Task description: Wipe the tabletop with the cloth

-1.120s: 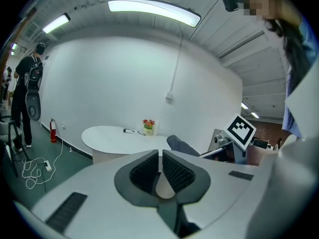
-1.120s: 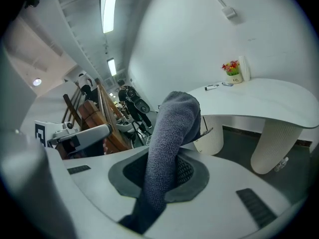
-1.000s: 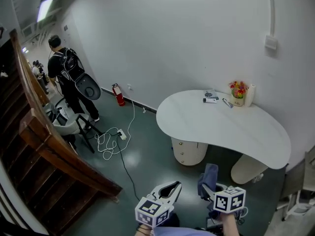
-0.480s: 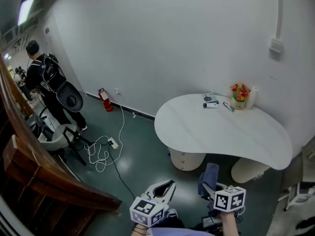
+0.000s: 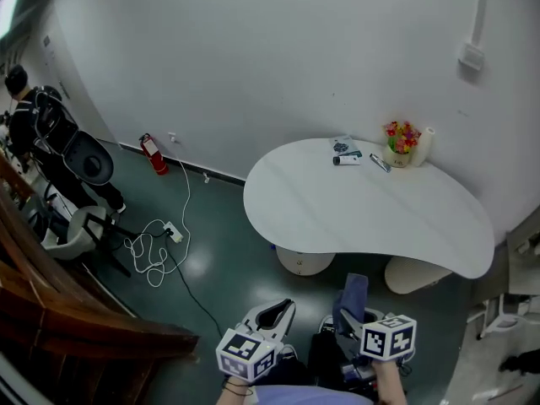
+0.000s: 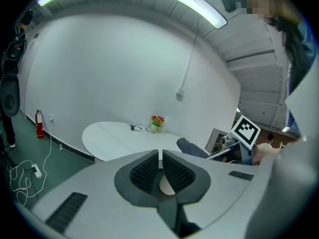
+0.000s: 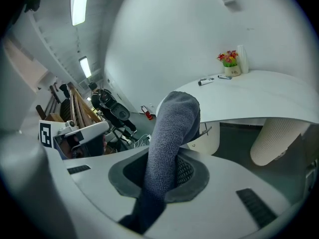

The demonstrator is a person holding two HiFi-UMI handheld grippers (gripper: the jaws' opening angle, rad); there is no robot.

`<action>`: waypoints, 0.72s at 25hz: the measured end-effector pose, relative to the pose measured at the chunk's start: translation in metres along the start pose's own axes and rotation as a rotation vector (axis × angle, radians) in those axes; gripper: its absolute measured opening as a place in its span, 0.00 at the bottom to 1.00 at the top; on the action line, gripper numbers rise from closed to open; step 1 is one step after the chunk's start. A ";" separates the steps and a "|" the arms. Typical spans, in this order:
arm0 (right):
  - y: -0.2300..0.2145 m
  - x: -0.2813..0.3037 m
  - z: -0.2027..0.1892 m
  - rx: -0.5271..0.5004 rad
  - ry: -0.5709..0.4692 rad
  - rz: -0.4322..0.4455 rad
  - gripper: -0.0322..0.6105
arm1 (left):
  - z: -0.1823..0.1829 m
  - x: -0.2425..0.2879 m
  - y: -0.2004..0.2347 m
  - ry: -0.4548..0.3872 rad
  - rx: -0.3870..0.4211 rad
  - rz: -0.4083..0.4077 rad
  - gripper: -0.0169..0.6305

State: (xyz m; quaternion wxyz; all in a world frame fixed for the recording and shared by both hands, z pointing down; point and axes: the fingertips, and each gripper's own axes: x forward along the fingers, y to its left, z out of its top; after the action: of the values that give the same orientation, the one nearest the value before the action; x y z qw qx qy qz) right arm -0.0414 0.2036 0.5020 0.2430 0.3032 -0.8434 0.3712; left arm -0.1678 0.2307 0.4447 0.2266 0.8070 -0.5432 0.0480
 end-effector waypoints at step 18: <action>-0.072 0.090 0.173 -0.188 0.048 0.157 0.15 | 0.100 0.126 0.062 -0.106 -0.004 0.188 0.05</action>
State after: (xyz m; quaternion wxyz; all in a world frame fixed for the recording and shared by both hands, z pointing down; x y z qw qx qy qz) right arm -0.0864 0.0009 0.4884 0.2607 0.2031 -0.8895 0.3156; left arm -0.1896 0.0624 0.4152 0.1936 0.7533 -0.6280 0.0255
